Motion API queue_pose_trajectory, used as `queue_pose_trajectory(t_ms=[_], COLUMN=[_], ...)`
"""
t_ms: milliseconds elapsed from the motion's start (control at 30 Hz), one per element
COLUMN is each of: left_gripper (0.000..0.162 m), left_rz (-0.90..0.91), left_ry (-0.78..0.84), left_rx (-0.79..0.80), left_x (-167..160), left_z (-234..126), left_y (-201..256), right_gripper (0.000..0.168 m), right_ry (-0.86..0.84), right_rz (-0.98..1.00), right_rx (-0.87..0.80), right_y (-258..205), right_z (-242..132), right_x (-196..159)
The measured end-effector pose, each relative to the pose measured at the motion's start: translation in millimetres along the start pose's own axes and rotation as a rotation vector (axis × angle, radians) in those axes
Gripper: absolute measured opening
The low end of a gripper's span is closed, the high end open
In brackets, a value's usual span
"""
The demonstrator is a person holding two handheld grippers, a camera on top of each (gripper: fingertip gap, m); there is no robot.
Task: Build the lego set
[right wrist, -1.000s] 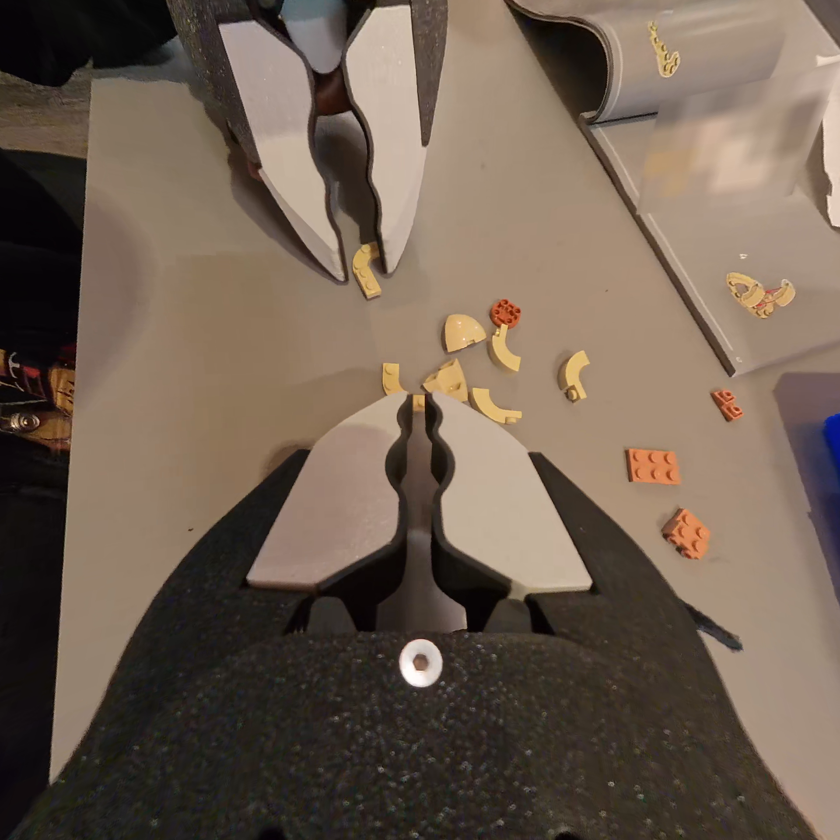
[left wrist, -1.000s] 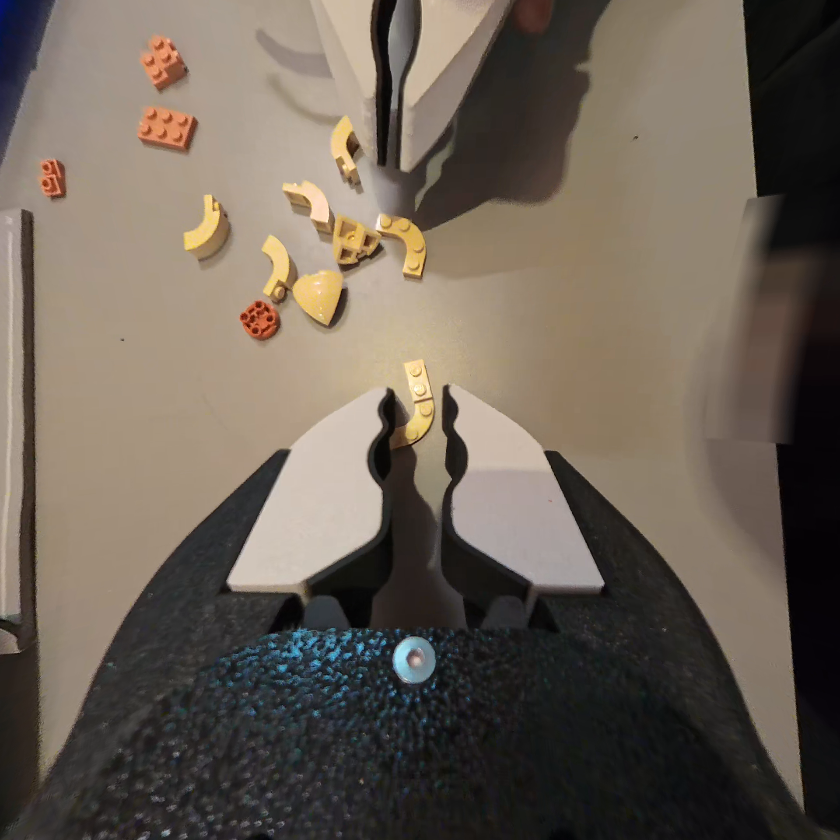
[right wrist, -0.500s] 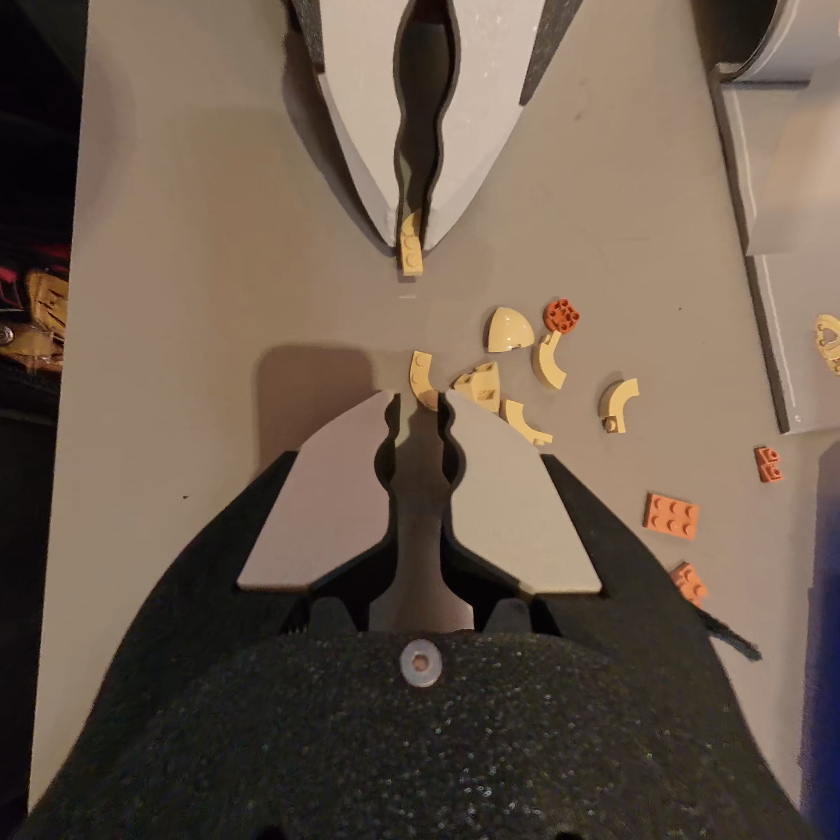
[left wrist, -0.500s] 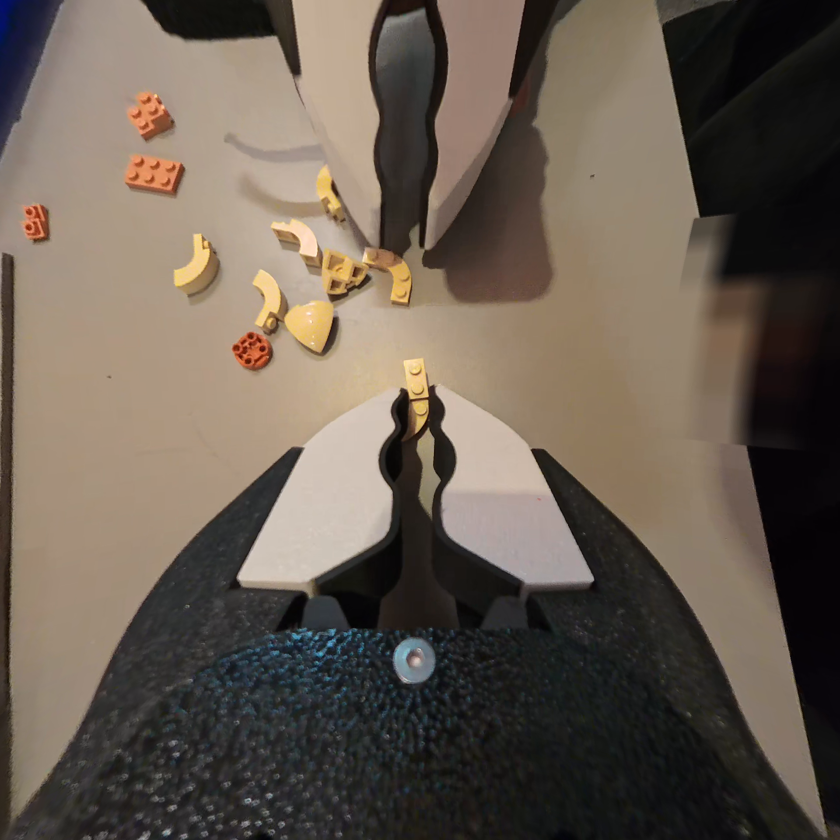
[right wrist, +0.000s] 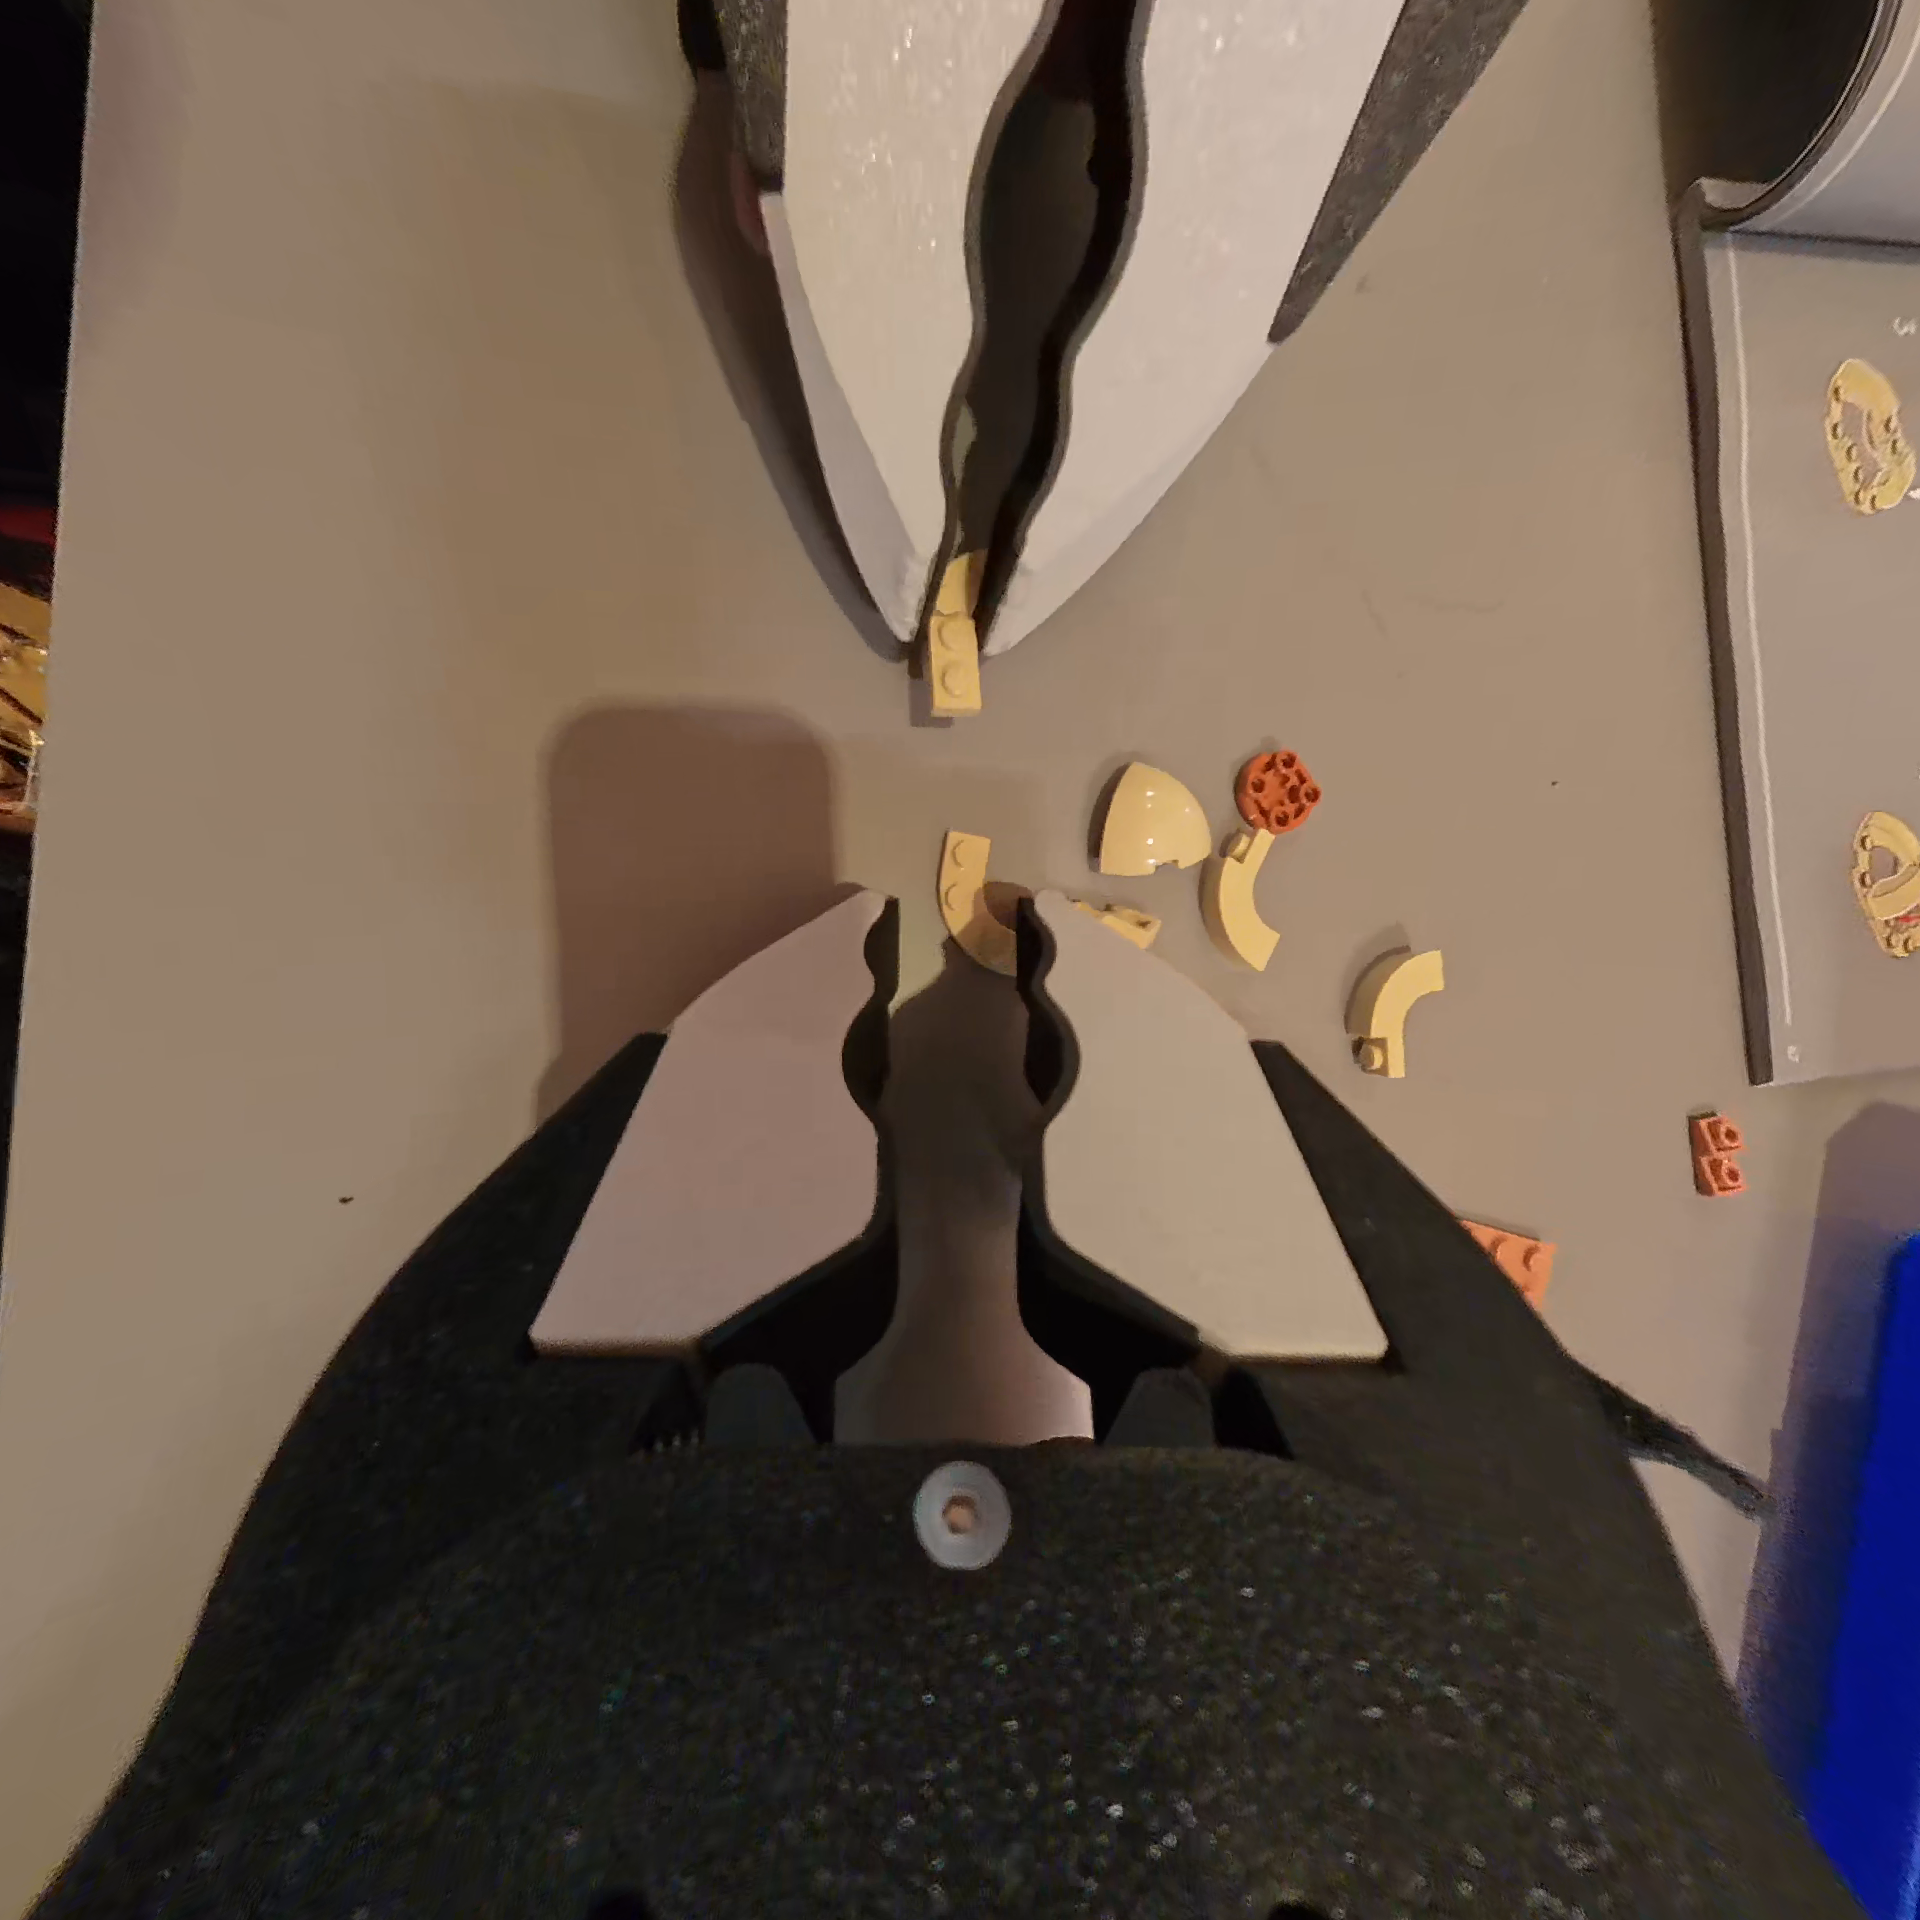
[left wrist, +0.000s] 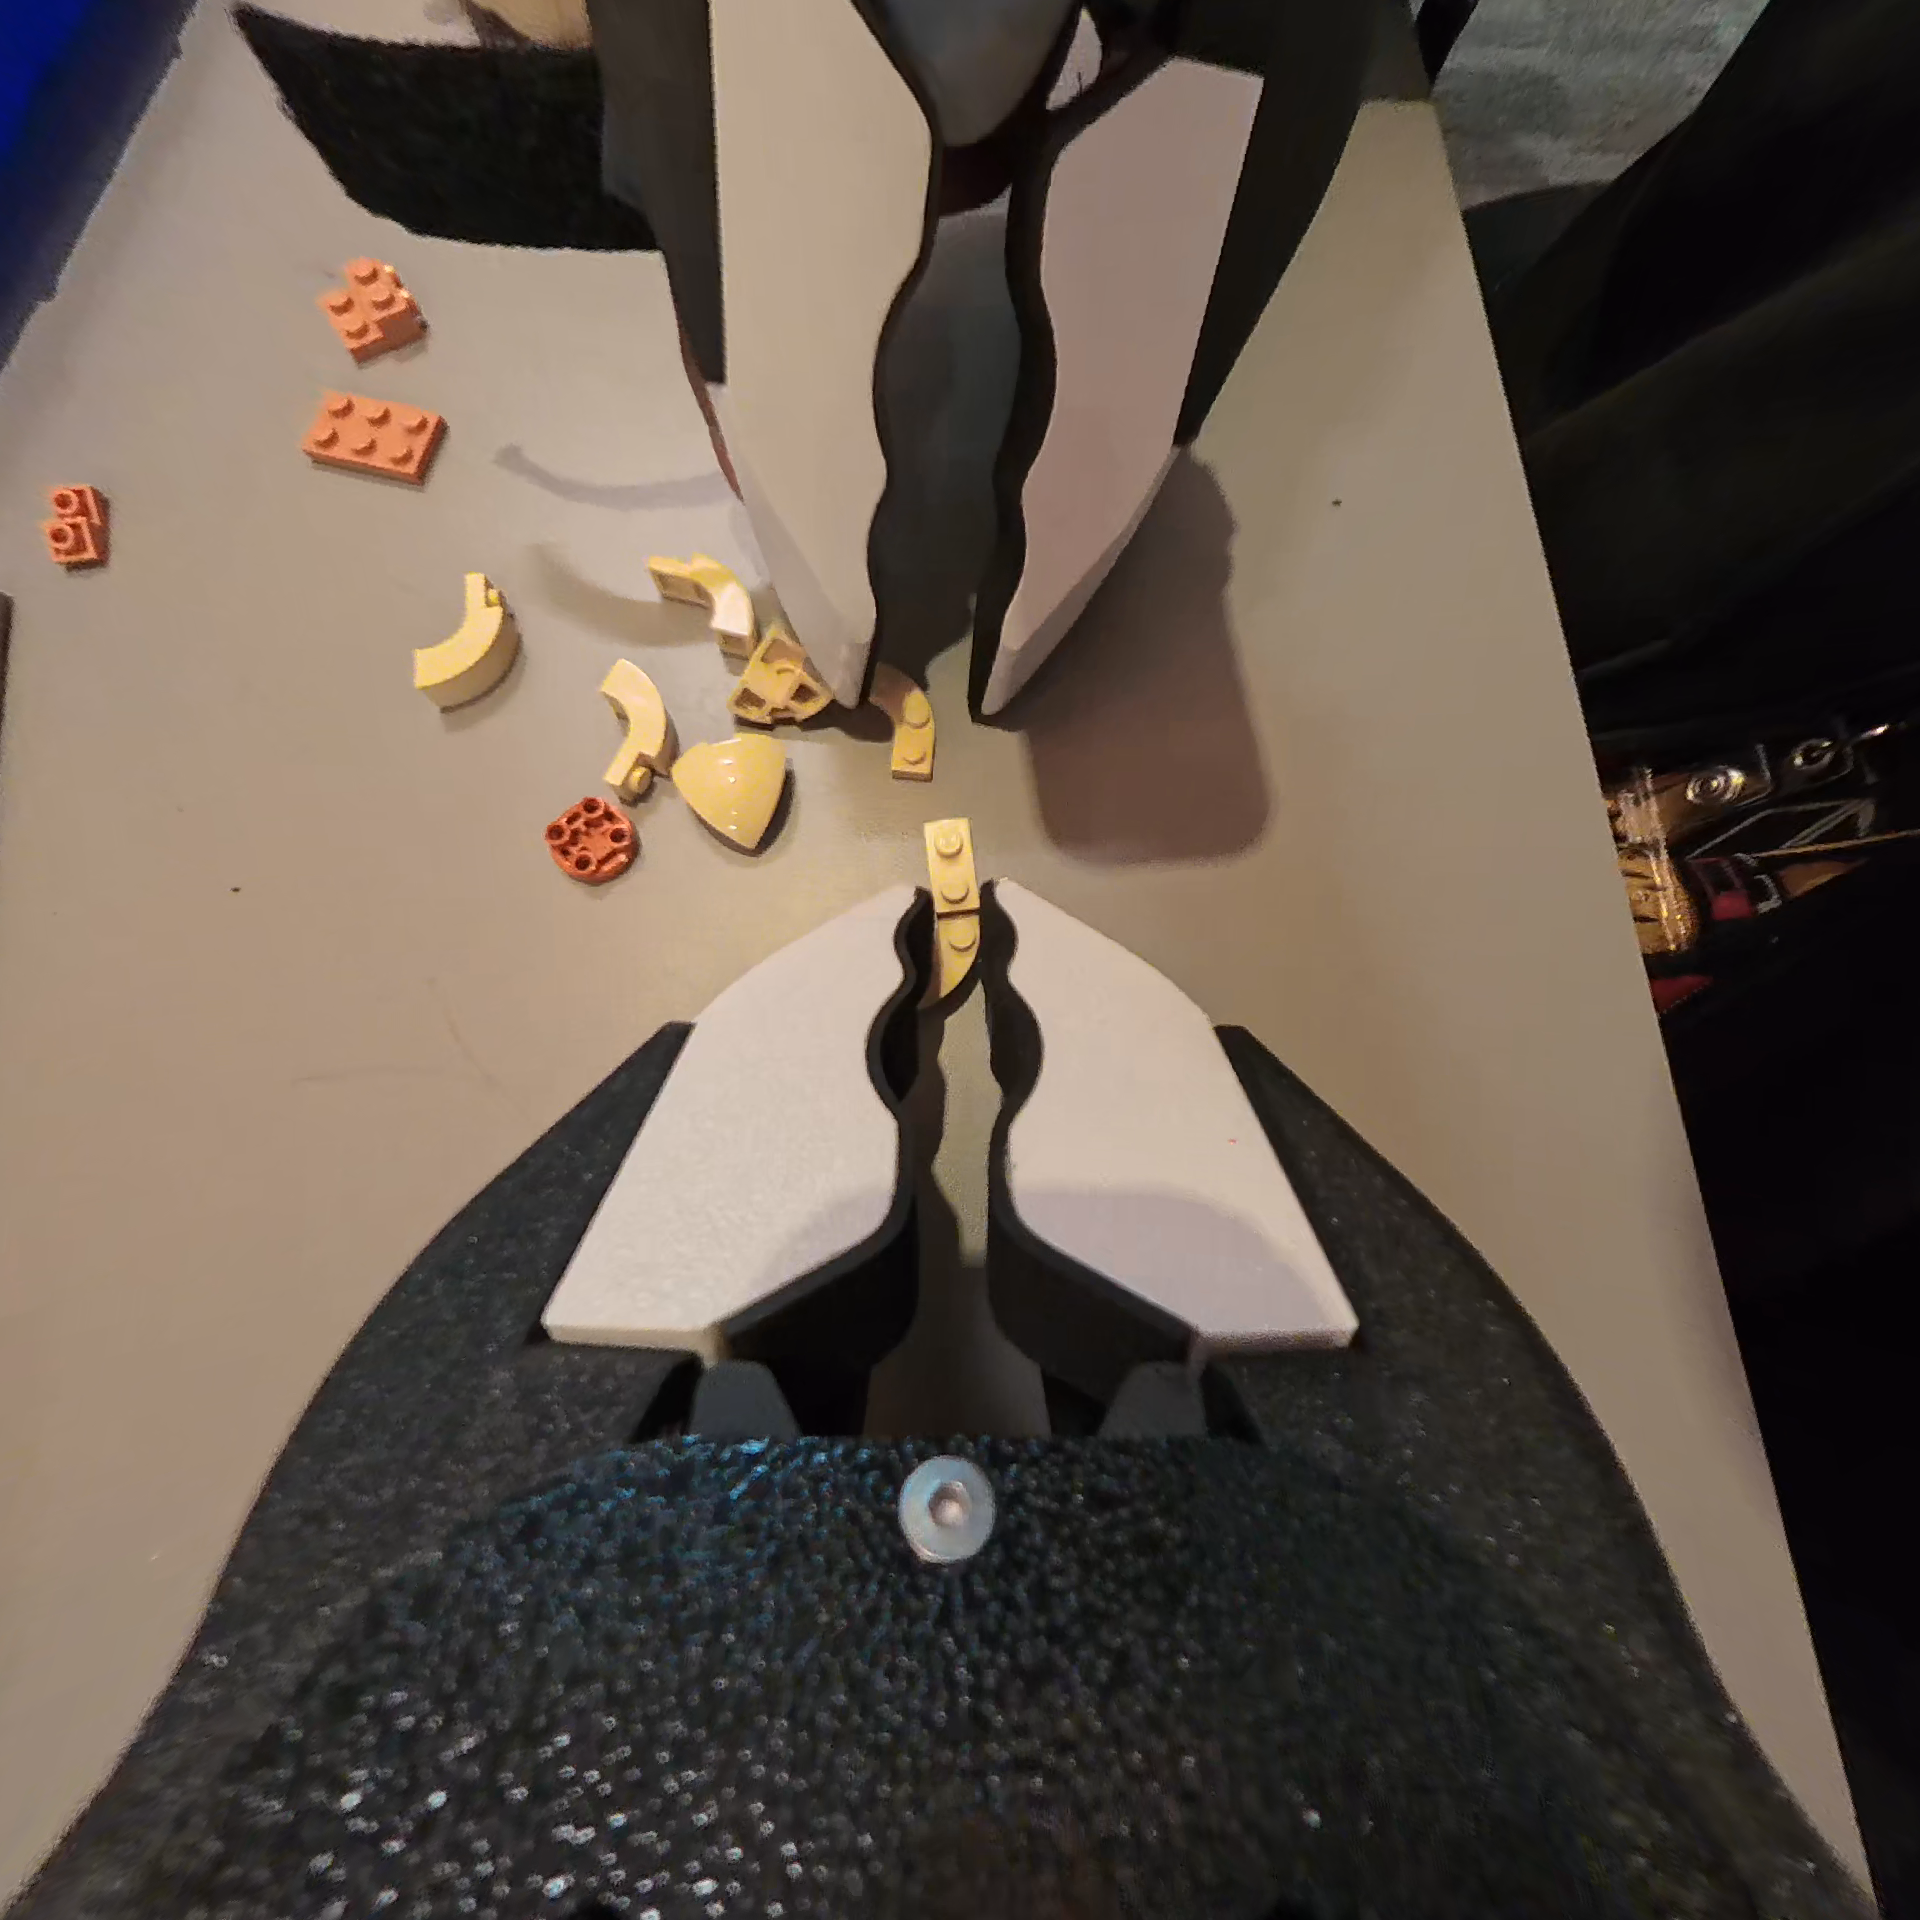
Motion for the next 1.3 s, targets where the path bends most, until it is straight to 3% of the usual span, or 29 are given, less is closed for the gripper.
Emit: queue_pose_trajectory(t_ms=[167, 533, 1300], left_gripper=[0.008, 0.008, 0.008], left_rz=[-0.045, -0.252, -0.102], left_ry=[0.037, 0.142, -0.046], left_rx=[-0.032, -0.187, -0.198], left_x=[2, 6, -2], left_z=[-2, -11, 6], left_y=[0, 0, 16], right_gripper=[0.008, 0.007, 0.005], right_ry=[0.002, 0.146, 0.124], right_rz=[0.004, 0.111, 0.112], right_rx=[0.036, 0.224, 0.301], right_y=[0, -8, -16], right_z=[3, -3, 8], right_x=[2, 19, 26])
Point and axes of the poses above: each gripper's, where its closed fingertips meet, z out along the fingers, x out of its top, y = z × x across the jaws, the point moved 3 cm from there along -z, back along the fingers
